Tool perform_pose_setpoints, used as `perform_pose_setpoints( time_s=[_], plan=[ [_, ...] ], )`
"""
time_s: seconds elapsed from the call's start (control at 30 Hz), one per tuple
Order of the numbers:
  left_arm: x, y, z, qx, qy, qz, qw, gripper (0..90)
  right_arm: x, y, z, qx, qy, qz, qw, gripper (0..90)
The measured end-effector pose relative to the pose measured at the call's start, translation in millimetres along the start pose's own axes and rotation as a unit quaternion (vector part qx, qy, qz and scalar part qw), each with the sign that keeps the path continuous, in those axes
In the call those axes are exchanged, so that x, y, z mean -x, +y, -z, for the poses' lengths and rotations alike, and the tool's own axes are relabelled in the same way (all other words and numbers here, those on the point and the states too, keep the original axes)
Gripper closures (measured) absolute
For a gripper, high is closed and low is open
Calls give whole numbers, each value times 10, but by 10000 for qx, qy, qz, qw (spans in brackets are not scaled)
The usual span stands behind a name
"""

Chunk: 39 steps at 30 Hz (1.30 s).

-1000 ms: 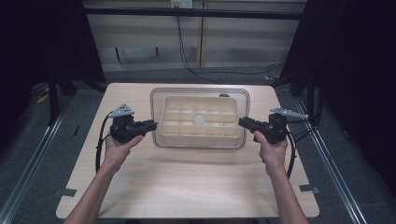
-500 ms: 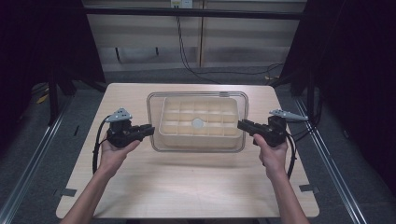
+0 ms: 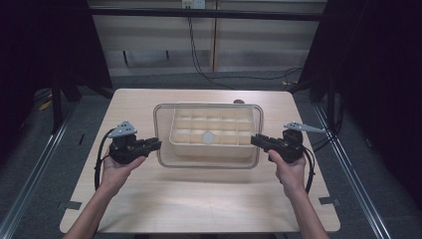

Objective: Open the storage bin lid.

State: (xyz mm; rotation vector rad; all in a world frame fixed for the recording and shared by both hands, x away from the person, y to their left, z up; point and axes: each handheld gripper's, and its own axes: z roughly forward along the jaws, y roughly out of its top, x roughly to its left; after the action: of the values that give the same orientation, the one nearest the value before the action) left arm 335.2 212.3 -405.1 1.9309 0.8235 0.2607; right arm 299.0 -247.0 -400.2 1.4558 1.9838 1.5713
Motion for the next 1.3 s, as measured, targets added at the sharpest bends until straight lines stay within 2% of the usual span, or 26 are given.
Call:
perform_pose_setpoints(
  time_s=[0.07,0.3,0.6,0.73,0.83,1.3],
  plan=[
    [8,-24,20,-14,-61,-5,10000,763,-12,-8,17,-15,28,-21,10000,699],
    [69,-124,50,-123,-66,-81,9999,767,-42,-87,56,-39,65,4,10000,699],
    [173,-198,85,-251,-63,-165,9995,767,-77,-216,142,-57,66,-58,9999,700],
    [215,-219,124,-249,-172,-156,9994,768,-80,-271,170,-109,59,-99,9999,699],
    [237,-219,140,-258,-144,-236,9993,770,-89,-297,203,-117,69,-95,9999,699],
    [302,-288,184,-291,-171,-212,9992,770,-125,-395,276,-164,162,-150,9996,700]
  ],
)
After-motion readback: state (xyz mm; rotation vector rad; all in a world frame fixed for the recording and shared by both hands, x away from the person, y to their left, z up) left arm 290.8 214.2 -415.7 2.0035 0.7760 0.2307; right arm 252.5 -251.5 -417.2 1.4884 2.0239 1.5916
